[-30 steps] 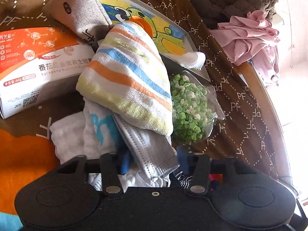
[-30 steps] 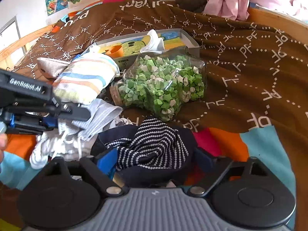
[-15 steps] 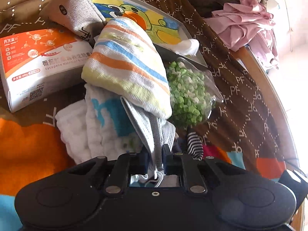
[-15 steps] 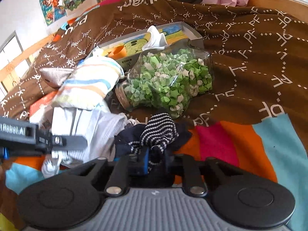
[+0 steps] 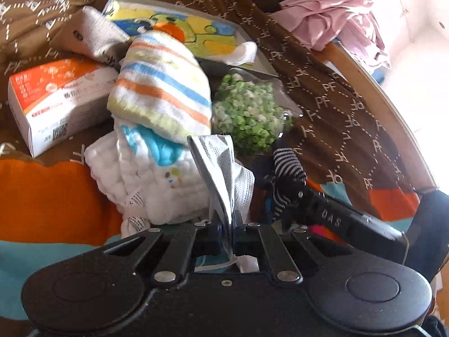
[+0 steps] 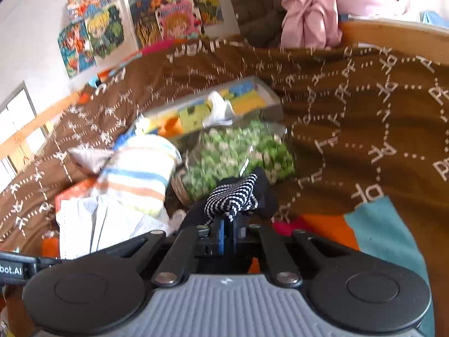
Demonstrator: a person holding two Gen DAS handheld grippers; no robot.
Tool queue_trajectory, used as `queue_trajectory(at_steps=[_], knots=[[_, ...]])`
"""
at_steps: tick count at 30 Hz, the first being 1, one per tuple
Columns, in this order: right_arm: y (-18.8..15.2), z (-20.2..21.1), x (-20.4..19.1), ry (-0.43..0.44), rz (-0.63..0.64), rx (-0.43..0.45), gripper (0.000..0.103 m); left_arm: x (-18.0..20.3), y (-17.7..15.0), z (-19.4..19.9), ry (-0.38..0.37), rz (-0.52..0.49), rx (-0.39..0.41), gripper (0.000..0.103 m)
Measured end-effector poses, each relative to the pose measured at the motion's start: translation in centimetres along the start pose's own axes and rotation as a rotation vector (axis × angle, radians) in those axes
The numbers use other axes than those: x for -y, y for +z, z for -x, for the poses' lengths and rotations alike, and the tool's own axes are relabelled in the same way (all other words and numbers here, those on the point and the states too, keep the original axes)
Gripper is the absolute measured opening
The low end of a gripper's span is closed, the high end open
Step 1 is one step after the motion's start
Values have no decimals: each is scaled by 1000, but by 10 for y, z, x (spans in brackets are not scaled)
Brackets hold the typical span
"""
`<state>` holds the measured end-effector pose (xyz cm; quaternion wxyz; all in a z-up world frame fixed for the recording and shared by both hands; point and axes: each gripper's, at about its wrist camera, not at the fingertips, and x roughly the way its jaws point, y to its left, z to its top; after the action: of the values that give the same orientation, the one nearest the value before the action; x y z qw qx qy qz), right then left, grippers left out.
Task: Organize soft objects
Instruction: 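Grasp the black-and-white striped cloth with the right tool, then carry the grey mask and striped cloth over the cartoon box lid with both tools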
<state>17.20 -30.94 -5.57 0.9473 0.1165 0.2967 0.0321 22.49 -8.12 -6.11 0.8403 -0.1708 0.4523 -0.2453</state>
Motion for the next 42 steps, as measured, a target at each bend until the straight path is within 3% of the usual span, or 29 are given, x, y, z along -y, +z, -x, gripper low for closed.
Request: queue_trajectory(at_steps=[10,15,22,33,37,42], knots=[[7,26,-5,35,16,172,6,20,5,29,11,-85,75,5],[10,36,-7,64,21,238,6,24,19,39,-11,-101,97,5],[33,32,-17,96,8,307,6,30,46,52,17,-179,148,5],[124,-54,-13,162,4,402,6,19,127,42,55,-224,277,6],[143,-99,11,158,-66,389,6,8,167,11,47,-204,323,6],[141,-139,49,174,-200,328,6,1,204,-42,26,-194,338,6]])
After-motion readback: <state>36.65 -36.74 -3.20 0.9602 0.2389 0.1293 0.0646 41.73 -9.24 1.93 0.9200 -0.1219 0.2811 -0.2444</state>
